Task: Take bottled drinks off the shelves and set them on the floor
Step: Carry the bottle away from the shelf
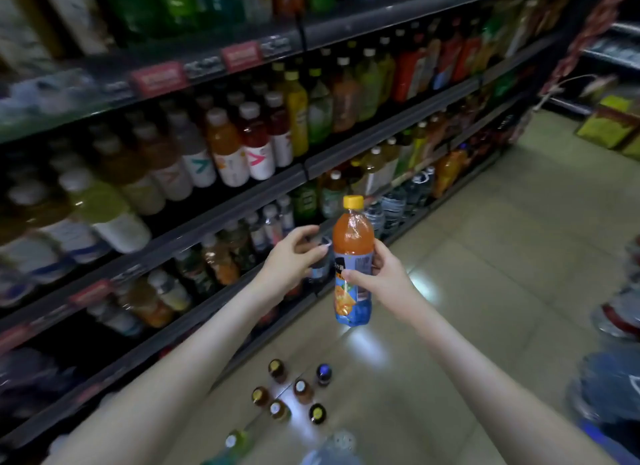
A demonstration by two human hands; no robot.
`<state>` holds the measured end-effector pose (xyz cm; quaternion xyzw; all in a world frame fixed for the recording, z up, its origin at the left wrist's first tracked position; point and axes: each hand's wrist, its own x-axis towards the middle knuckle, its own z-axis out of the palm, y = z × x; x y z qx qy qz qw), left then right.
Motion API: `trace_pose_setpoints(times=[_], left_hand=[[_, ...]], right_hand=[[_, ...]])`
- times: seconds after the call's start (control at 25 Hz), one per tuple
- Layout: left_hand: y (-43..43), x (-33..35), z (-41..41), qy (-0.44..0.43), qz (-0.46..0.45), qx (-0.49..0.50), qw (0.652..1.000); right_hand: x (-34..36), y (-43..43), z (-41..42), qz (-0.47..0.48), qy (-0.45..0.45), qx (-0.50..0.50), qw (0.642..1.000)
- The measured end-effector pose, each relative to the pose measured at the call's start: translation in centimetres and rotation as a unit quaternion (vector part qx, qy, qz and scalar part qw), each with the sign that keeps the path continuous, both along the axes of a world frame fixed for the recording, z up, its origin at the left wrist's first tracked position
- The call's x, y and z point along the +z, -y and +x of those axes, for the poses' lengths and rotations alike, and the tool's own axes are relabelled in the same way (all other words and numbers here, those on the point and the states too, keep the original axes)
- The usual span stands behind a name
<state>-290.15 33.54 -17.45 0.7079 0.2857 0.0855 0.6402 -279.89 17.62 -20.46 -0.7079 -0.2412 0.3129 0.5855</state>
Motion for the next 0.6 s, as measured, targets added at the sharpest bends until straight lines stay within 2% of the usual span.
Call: trace_pose_setpoints(times=[0.16, 0.48, 0.6], left_hand=[[1.5, -2.6, 8.9, -0.033, -0.019, -0.041, 0.998], [8.7, -1.8, 33.1, -0.019, 0.047, -0.162, 0.986], [13.7, -1.8, 43.4, -0.006, 0.051, -0.138, 0.989]], right_hand=[[1.0, 3.3, 9.3, 0.013, -0.026, -0.107, 0.994], [3.3, 13.9, 31.0, 0.029, -0.06, -0.242, 0.968], [3.0, 19.0, 41.0, 0.029, -0.047, -0.253, 0.966]])
